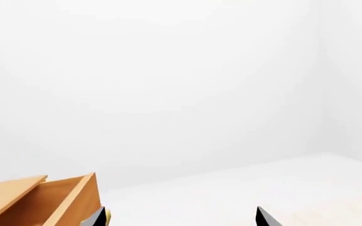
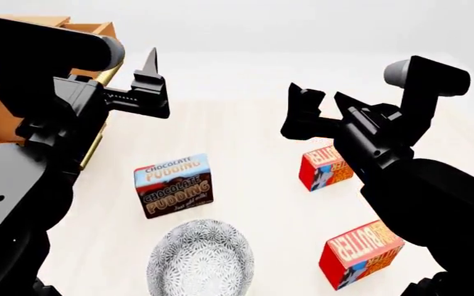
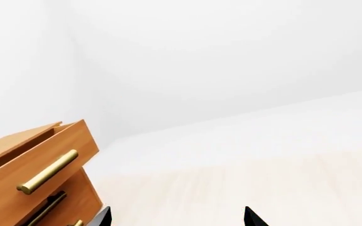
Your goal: Put the butter at the front in the top drawer of the cabinet and close it.
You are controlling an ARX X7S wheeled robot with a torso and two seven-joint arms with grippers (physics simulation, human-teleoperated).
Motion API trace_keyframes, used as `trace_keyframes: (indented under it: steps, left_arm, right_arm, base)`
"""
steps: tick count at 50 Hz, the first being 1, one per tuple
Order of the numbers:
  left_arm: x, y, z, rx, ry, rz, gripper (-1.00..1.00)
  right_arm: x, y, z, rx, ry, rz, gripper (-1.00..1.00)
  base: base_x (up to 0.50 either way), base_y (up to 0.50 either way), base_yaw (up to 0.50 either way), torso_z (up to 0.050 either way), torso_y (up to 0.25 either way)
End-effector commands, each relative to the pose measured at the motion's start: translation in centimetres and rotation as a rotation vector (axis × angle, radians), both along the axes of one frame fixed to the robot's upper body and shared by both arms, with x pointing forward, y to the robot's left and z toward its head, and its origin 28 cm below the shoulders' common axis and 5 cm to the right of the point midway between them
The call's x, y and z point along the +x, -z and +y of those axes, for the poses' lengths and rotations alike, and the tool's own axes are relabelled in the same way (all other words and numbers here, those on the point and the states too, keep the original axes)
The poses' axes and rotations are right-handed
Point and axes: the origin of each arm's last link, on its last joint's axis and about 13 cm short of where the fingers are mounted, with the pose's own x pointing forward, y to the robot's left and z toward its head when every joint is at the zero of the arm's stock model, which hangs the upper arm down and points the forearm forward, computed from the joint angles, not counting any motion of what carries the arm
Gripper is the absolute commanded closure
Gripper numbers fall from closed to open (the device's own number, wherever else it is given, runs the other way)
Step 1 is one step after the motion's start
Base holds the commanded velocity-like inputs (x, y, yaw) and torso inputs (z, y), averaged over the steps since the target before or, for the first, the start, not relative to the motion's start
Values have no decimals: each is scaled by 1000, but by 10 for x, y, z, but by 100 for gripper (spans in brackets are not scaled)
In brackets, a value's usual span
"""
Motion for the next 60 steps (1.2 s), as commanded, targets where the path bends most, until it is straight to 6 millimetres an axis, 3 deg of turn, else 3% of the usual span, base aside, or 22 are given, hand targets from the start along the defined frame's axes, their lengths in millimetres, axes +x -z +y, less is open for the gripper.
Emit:
trace_keyframes:
  steps: [1,44,60]
  left_arm:
    - [-1,-1,0,2,1,-5,-100]
    - [1,1,-1,13,16,0,-100]
    - [15,-28,3,8,-20,41,-100]
  right_arm:
    - [0,0,0,1,2,3,-100]
    - [1,4,-1,7,24,12,-100]
    - [0,6,-1,8,31,33,-100]
  base:
    - [172,0,0,0,0]
    - [106,0,0,0,0]
    - [0,0,0,0,0]
